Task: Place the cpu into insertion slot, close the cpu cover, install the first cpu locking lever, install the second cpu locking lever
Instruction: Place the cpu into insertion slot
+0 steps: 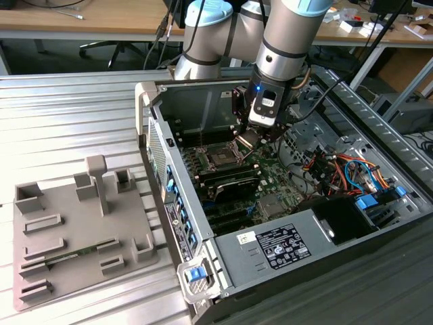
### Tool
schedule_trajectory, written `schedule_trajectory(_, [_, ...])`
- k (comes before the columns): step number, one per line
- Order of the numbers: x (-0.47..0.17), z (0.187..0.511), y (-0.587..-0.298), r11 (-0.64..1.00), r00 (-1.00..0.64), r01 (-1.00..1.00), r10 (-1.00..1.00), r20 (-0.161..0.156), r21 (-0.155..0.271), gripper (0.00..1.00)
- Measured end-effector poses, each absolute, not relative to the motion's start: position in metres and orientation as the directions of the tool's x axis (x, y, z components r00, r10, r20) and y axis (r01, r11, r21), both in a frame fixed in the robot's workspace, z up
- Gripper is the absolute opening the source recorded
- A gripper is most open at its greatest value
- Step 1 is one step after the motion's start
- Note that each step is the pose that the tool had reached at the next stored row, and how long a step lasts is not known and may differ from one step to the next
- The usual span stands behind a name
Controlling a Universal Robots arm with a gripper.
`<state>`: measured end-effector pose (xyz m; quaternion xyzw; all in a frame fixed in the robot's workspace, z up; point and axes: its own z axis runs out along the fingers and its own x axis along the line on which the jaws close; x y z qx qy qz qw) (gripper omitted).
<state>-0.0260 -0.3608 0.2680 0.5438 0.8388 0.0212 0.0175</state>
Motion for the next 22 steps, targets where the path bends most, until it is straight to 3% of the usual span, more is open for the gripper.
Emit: schedule_trajectory(22, [-0.0260, 0.2676, -0.3608, 0.389, -0.389, 0.920, 0.921, -0.006, 0.055, 0.54])
